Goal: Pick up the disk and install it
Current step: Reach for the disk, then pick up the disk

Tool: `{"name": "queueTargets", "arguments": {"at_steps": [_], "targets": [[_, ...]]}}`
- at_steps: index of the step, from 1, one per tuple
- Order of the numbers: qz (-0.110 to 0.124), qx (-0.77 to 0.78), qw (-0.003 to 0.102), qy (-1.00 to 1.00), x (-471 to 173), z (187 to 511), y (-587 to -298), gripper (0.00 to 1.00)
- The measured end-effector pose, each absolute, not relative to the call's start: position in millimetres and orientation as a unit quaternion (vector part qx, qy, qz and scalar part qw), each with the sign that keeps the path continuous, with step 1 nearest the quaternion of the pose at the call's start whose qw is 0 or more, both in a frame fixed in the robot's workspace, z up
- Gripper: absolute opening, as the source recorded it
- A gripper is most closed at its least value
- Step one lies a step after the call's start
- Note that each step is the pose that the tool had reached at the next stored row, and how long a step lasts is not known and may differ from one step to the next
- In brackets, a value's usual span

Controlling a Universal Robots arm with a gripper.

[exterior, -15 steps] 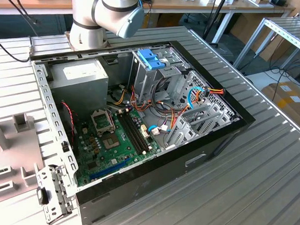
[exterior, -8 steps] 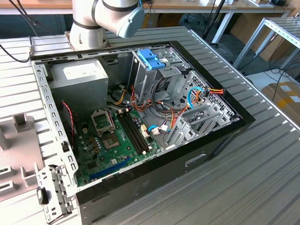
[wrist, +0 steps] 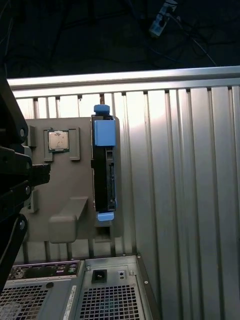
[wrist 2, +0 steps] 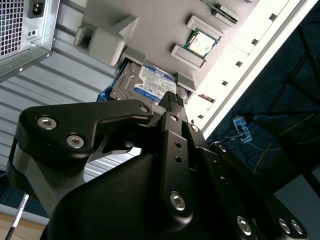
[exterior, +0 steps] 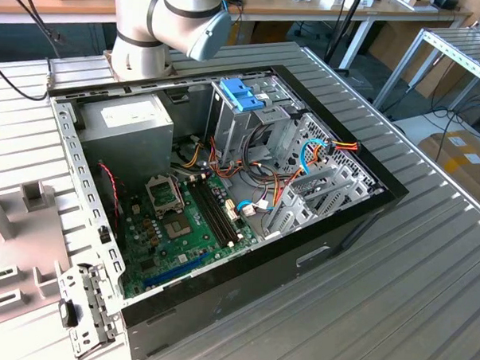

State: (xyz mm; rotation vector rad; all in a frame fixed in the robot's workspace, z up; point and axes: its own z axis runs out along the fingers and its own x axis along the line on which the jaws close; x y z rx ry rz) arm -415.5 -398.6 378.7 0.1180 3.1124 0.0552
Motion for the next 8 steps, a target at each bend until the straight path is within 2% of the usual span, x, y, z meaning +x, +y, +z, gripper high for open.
{"name": "queueTargets", "arguments": {"at_steps": [8], "targets": [[0.018,0.038,0.013,0.999,-415.3,378.7,-398.6,0.11]]}}
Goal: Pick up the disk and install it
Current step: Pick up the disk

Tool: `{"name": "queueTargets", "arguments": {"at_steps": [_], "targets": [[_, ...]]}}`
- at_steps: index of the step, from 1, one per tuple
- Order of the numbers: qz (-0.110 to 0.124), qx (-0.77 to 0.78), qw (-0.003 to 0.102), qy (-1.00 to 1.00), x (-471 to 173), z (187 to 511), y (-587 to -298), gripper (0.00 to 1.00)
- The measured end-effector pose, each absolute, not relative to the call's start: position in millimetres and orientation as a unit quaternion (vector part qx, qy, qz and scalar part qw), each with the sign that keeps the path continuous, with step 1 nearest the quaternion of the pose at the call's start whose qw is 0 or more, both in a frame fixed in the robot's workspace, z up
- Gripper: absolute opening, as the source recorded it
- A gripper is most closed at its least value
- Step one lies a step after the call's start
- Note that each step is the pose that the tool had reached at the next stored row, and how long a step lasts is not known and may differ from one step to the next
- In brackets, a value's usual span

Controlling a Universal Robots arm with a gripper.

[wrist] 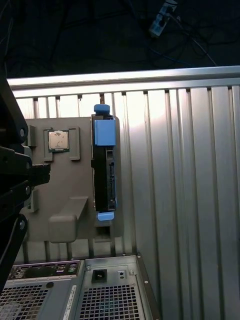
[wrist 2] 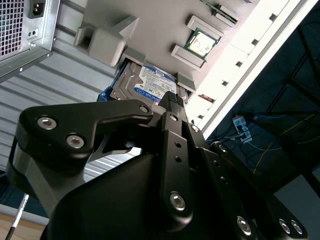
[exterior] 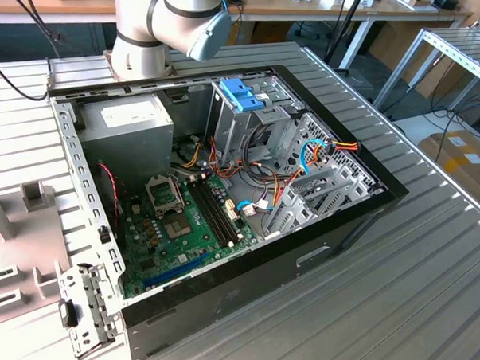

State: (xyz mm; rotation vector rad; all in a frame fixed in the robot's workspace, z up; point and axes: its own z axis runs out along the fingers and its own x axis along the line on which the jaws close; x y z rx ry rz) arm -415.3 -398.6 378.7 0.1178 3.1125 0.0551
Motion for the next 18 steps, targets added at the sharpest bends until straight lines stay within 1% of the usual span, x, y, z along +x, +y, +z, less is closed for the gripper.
{"name": "queueTargets", "arguments": {"at_steps": [6,18], "targets": [[0.018,0.036,0.013,0.999,-415.2,378.7,-398.6,0.11],[0.018,-0.016,0.012,1.000,-415.2,378.7,-398.6,0.11]]}}
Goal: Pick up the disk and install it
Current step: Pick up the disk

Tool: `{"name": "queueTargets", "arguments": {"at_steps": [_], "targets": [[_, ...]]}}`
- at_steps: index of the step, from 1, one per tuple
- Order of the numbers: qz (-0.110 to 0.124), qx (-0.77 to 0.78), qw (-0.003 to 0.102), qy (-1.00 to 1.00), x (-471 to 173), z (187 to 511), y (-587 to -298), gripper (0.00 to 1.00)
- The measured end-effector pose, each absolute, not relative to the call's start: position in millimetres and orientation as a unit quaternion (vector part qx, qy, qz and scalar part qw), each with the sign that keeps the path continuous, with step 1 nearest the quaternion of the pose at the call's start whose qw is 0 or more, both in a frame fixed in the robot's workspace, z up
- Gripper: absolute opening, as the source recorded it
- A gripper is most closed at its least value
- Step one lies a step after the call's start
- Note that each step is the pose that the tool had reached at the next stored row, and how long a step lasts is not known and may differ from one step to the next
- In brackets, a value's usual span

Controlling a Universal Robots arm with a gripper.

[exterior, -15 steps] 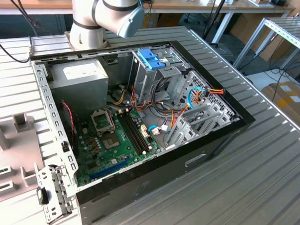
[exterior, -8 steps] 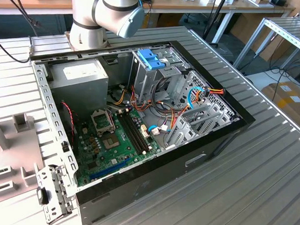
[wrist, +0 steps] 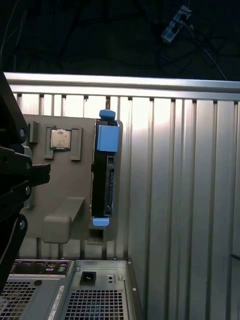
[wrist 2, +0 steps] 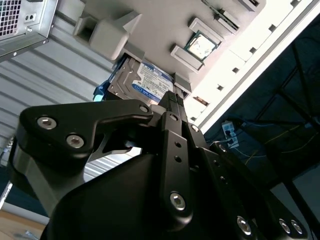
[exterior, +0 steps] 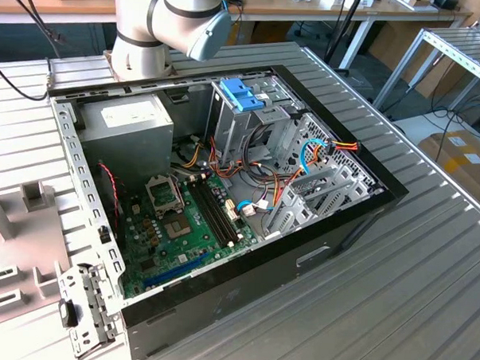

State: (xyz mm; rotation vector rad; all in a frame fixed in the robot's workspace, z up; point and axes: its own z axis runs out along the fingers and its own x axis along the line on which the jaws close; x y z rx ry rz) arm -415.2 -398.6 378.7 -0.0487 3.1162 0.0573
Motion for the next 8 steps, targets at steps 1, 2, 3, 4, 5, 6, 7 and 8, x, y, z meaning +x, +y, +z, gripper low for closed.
{"name": "queueTargets", "arguments": {"at_steps": [1,2,3,4,5,6,7,8], "targets": [[0.018,-0.020,0.012,1.000,-415.2,378.7,-398.6,0.11],[0.018,-0.024,0.012,0.999,-415.2,378.7,-398.6,0.11],[0.019,-0.027,0.012,0.999,-415.2,378.7,-398.6,0.11],[0.019,-0.033,0.012,0.999,-415.2,378.7,-398.6,0.11],[0.019,-0.039,0.012,0.999,-415.2,378.7,-398.6,0.11],[0.019,-0.042,0.012,0.999,-415.2,378.7,-398.6,0.11],[0.019,-0.044,0.012,0.999,-415.2,378.7,-398.6,0.11],[0.019,-0.047,0.012,0.999,-415.2,378.7,-398.6,0.11]]}}
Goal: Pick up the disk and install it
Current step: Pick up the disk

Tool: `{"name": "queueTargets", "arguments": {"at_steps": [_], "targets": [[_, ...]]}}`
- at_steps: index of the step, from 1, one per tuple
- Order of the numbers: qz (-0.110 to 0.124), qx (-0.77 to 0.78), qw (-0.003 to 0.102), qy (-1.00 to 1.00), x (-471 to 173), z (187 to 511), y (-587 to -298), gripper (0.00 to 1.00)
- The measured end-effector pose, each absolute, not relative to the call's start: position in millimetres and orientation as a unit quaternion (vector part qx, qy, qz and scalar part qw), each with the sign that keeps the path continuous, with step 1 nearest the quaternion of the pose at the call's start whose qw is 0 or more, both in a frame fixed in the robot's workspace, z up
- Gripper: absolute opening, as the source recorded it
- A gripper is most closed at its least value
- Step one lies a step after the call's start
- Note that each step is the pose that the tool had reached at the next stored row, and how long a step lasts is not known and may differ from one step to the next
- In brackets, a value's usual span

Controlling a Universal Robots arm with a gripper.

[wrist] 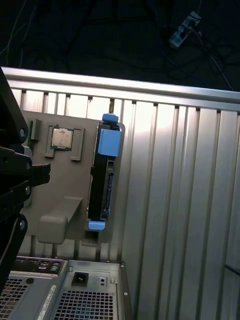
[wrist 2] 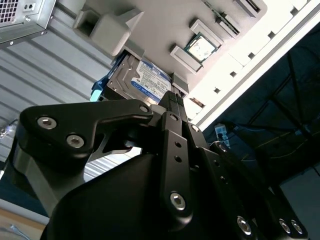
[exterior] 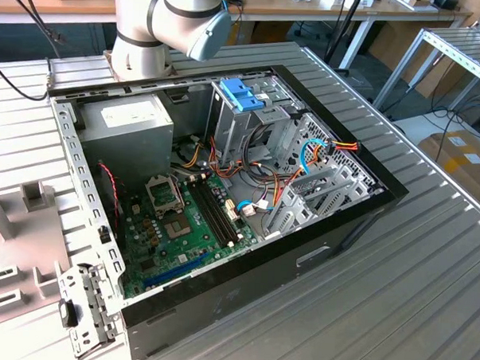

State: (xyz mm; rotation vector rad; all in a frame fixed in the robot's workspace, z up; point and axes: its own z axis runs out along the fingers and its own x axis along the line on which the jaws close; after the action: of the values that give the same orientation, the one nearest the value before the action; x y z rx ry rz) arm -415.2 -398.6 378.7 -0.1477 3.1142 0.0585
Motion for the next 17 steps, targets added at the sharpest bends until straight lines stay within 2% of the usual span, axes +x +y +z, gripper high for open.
{"name": "queueTargets", "arguments": {"at_steps": [17], "targets": [[0.019,-0.093,0.011,0.995,-415.2,378.7,-398.6,0.11]]}}
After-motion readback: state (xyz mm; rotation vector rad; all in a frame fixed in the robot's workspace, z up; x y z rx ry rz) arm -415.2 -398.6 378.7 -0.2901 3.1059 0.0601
